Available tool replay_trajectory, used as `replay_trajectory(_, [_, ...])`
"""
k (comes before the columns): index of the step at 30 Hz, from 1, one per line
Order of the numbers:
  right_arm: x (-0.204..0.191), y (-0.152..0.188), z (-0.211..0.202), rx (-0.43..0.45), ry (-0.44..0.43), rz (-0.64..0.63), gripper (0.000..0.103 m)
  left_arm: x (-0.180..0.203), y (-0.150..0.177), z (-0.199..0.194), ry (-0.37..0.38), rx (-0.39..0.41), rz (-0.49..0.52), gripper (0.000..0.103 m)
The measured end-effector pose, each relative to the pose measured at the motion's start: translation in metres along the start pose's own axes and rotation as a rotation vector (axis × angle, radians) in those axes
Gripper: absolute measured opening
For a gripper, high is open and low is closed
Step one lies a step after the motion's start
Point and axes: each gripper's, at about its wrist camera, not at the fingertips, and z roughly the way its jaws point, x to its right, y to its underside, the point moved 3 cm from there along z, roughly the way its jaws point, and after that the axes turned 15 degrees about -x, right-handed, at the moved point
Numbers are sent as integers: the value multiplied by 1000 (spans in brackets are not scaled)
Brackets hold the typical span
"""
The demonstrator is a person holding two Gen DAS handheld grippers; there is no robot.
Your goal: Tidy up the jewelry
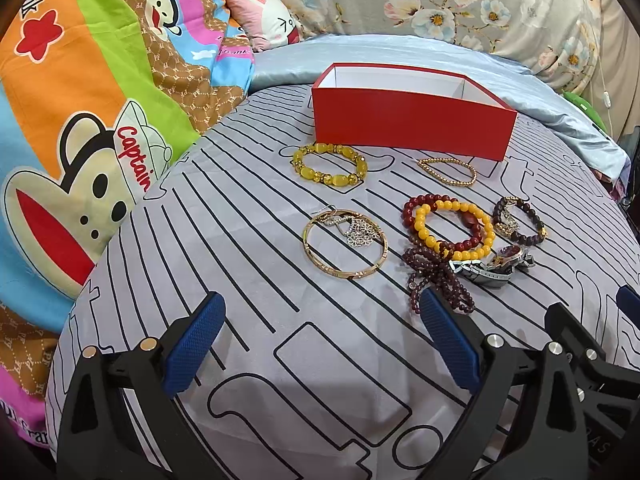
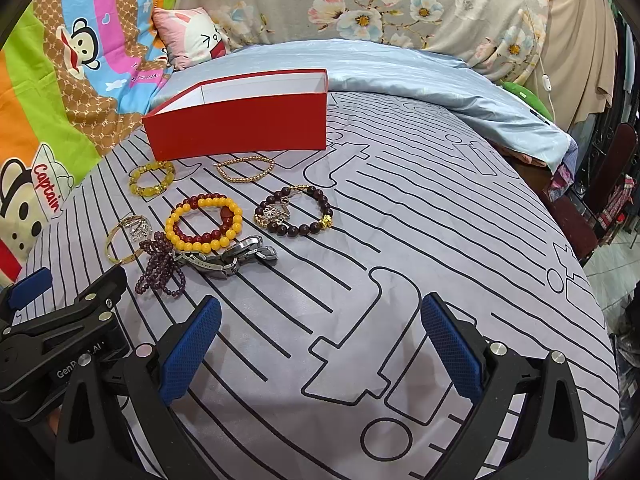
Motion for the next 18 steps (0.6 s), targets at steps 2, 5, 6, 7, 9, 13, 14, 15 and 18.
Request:
replay_trajectory(2, [0, 0, 0, 0, -1, 0, 98, 0, 0, 0, 0, 0, 1, 94])
replay_trajectory(5, [0, 0, 0, 0, 0, 0, 98, 0, 0, 0, -2, 0, 0, 94])
replay_trajectory(6, [0, 0, 0, 1, -1, 0, 98, 0, 0, 0, -1, 0, 1, 94])
replay_trajectory(7, [-1, 0, 0, 1, 0, 0, 98, 0, 0, 0, -1, 0, 1, 94])
replay_trajectory(9, [0, 0, 0, 1, 1, 0, 98, 1, 0, 0, -2, 0, 1, 94])
replay_trajectory(13, [0, 0, 0, 1, 1, 0, 98, 0, 0, 0, -2, 0, 1, 94])
replay_trajectory(14, [0, 0, 0, 1, 0, 0, 98, 0, 0, 0, -1, 0, 1, 94])
replay_trajectory(15, [-1, 0, 0, 0, 1, 0, 98, 0, 0, 0, -2, -1, 1, 94])
replay_trajectory(18, [0, 0, 0, 0, 0, 0, 98, 0, 0, 0, -2, 0, 1, 94])
